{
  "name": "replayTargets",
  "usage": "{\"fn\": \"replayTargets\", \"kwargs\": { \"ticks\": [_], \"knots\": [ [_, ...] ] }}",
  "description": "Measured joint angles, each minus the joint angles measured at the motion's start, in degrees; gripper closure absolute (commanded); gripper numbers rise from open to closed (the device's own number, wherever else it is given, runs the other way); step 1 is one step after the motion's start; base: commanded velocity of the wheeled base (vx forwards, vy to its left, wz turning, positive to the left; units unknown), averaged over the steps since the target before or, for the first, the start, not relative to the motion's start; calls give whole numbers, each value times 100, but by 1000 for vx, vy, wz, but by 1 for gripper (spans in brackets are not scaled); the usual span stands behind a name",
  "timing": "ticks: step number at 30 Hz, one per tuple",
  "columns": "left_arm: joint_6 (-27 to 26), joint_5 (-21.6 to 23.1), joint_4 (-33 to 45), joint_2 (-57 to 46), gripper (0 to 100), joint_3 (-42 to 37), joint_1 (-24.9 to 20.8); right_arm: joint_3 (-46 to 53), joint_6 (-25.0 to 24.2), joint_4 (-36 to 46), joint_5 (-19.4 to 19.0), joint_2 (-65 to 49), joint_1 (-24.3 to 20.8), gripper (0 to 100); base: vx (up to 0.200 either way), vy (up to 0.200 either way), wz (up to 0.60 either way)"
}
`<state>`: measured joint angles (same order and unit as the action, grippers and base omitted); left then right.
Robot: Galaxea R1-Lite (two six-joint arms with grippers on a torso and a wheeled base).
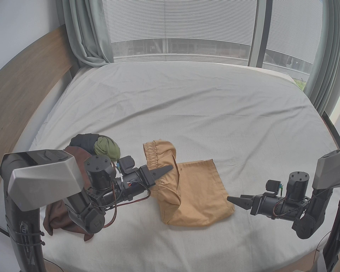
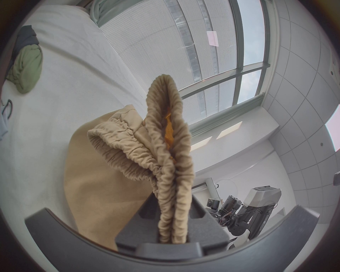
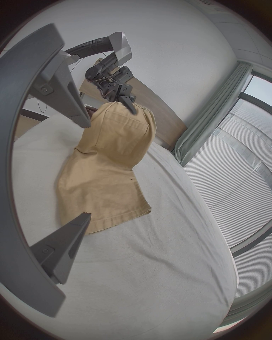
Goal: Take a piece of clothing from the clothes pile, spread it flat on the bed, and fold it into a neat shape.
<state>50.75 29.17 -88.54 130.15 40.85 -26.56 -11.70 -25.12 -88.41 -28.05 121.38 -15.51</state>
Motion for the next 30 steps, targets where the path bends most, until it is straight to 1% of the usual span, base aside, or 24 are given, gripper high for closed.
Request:
{"fn": "replayTargets", "kwargs": {
  "ticks": [8,12,20,24,30],
  "knots": [
    [13,-5,112,221,100,358,-240,-128,-35,2,85,-143,41,0,0,0,0],
    [11,-6,277,356,100,612,-315,-212,-73,2,195,-162,84,0,0,0,0],
    [23,-9,667,714,100,1198,-505,-332,-218,0,230,-176,221,0,0,0,0],
    [251,-11,745,886,100,1438,-603,-358,-221,2,227,-176,284,0,0,0,0],
    [308,-9,798,1087,100,1673,-662,-402,-227,2,224,-173,311,0,0,0,0]
  ]
}}
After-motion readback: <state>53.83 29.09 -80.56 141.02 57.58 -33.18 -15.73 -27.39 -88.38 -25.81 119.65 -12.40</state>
